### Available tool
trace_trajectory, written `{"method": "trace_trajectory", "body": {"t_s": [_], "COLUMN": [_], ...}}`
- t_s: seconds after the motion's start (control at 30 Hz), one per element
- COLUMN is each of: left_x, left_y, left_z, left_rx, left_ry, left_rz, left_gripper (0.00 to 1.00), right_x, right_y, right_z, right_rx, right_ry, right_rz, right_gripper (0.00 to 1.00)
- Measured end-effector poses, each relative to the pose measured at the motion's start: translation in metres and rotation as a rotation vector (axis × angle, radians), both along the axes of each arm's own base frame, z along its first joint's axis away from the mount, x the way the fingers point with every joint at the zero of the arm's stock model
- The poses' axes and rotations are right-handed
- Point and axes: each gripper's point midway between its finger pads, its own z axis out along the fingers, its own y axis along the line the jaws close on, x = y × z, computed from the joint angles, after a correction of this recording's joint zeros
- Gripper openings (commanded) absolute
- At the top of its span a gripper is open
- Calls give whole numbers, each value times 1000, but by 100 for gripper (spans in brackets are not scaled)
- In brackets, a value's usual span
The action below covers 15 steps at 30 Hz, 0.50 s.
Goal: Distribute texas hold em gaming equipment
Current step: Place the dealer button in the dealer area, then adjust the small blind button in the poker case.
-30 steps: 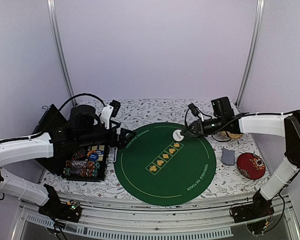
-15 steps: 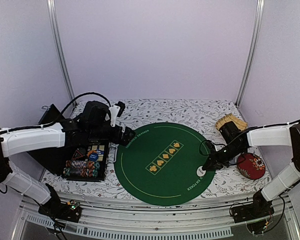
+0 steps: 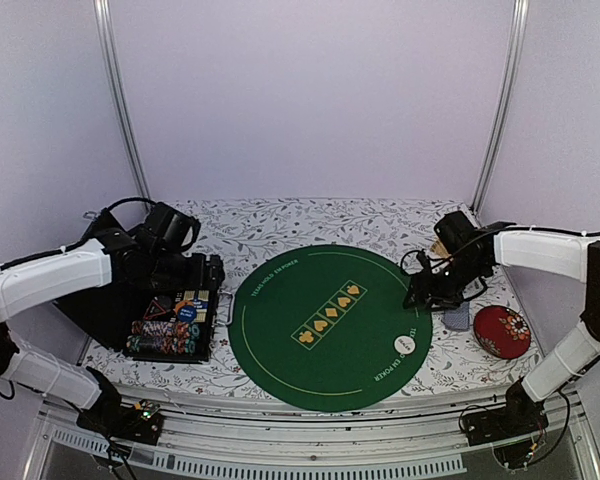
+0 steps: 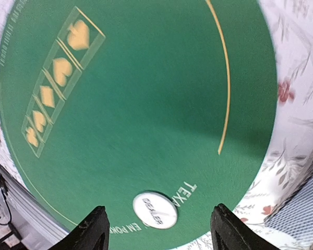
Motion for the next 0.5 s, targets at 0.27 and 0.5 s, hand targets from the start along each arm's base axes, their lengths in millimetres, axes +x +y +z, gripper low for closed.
{"method": "trace_trajectory", "body": {"t_s": [0.27, 0.5], "left_x": [-23, -24], "left_y": [82, 103], "left_z": [-25, -64], "left_rx": [24, 34], "left_ry": [101, 196], "left_rz": [268, 310], "left_gripper": [97, 98], "right_x": [26, 30], "right_y": [48, 62], "right_z": [56, 37], "right_rx": [60, 42], "right_ry": [-194, -164], "right_rz": [127, 188], "right_gripper": [69, 68]}}
